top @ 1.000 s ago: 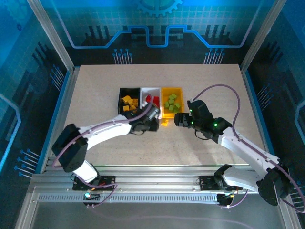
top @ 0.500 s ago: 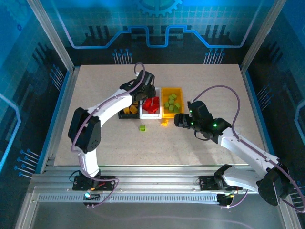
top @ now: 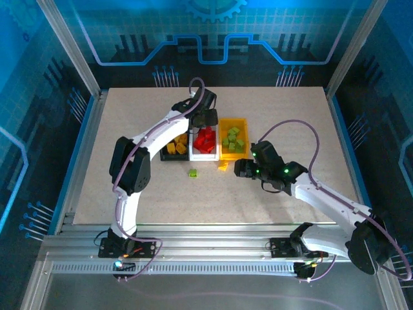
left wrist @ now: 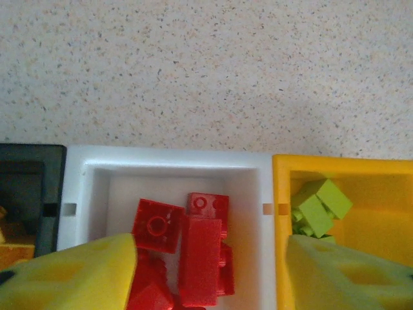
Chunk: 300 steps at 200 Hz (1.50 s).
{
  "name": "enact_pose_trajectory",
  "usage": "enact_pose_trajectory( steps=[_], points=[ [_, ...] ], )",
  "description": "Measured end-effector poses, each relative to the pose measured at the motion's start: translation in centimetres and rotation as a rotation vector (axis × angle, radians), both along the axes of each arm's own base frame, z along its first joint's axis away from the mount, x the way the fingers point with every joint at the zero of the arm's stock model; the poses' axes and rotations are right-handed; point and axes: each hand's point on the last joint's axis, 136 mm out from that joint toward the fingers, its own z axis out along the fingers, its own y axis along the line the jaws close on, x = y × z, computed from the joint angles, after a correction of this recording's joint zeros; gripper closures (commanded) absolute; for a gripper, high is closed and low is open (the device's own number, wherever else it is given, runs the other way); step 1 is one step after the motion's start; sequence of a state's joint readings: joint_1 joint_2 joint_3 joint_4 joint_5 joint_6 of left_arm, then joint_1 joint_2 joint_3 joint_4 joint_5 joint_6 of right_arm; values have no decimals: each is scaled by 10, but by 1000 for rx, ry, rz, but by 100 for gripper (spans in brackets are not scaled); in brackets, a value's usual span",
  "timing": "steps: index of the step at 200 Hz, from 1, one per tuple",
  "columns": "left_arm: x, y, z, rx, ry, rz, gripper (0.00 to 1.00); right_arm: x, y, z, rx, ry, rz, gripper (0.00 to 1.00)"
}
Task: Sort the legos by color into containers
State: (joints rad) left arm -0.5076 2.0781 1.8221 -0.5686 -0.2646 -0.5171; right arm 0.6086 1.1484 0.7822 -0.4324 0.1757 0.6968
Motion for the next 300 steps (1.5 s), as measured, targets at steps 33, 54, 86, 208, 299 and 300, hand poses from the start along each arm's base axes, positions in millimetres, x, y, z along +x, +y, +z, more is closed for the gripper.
enact_pose_trajectory(
  steps=[33,54,86,208,299,300],
  points=[
    [-33,-2,1,-20,11,-39,12,1,-1,0,-3,-3,-13,24],
    [-71,-13,10,-42,0,-102,9,2,-4,1,-11,-12,-27,24],
    [-136,-39,11,-71,-17,-241,6,5,-12,11,3,-40,-55,24],
    [-180,-89,-112,204,56,-480,33,6,-39,29,32,-88,-136,24],
    [-146,-82,-128,338,-40,-378,42,3,-44,37,59,-108,-143,24],
    [-146,-82,-128,338,-40,-378,42,3,-44,37,59,-109,-143,24]
  ],
)
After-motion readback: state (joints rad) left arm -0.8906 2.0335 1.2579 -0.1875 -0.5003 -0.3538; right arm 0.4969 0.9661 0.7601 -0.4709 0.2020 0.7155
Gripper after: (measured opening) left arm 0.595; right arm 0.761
